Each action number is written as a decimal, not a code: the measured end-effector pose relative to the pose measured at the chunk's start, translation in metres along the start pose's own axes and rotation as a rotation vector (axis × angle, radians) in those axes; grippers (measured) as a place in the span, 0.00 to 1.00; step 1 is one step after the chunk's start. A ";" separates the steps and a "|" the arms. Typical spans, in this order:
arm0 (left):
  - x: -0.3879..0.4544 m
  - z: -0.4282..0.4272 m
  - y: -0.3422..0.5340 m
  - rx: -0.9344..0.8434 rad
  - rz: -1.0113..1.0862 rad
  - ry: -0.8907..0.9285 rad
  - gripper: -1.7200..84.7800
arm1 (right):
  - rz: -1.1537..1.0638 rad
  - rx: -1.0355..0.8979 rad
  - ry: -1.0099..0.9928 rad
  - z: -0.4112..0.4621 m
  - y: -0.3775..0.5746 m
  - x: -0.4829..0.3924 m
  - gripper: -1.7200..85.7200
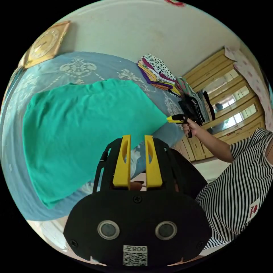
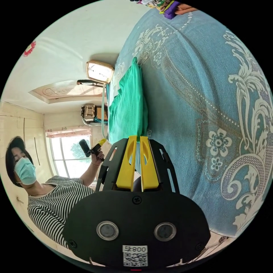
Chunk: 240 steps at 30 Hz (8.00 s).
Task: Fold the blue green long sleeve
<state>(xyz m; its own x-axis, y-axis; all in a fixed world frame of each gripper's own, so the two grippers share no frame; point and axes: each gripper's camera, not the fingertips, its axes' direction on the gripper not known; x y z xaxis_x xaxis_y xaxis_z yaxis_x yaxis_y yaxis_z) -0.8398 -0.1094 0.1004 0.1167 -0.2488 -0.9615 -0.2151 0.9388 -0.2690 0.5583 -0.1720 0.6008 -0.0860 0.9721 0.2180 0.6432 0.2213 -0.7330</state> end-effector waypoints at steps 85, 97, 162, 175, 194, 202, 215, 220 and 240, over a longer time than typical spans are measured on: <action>0.241 0.224 0.030 -0.102 0.272 0.086 0.03 | 0.132 0.297 -0.046 0.108 -0.051 0.044 0.04; 0.092 -0.012 0.066 0.341 -0.060 0.186 0.03 | -0.141 0.218 0.025 0.253 -0.139 -0.088 0.04; -0.175 -0.357 0.316 0.630 -0.845 0.174 0.08 | -0.281 -0.098 0.083 0.586 -0.149 0.060 0.02; -0.090 -0.294 0.289 0.393 -0.604 0.246 0.07 | -0.154 -0.120 0.051 0.467 -0.013 0.138 0.03; -0.018 -0.196 0.232 0.037 -0.341 0.075 0.05 | -0.010 -0.178 -0.001 0.420 0.021 0.198 0.09; -0.032 -0.174 0.239 0.066 -0.411 0.155 0.06 | 0.136 -0.172 -0.169 0.419 0.023 0.230 0.12; -0.081 -0.126 0.254 -0.001 -0.605 0.450 0.13 | 0.189 -0.149 -0.314 0.381 0.033 0.242 0.08; -0.110 -0.114 0.270 0.126 -0.750 0.649 0.13 | 0.150 -0.150 -0.350 0.359 0.035 0.224 0.06; -0.092 -0.077 0.291 0.132 -0.765 0.752 0.13 | 0.112 -0.138 -0.194 0.264 0.061 0.214 0.04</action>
<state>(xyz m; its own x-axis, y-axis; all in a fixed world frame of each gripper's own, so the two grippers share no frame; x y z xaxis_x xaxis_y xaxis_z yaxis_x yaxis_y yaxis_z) -0.9878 0.1678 0.1061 -0.4592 -0.8201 -0.3414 -0.2262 0.4796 -0.8478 0.3780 0.0696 0.4324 -0.1444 0.9895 0.0034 0.7532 0.1121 -0.6482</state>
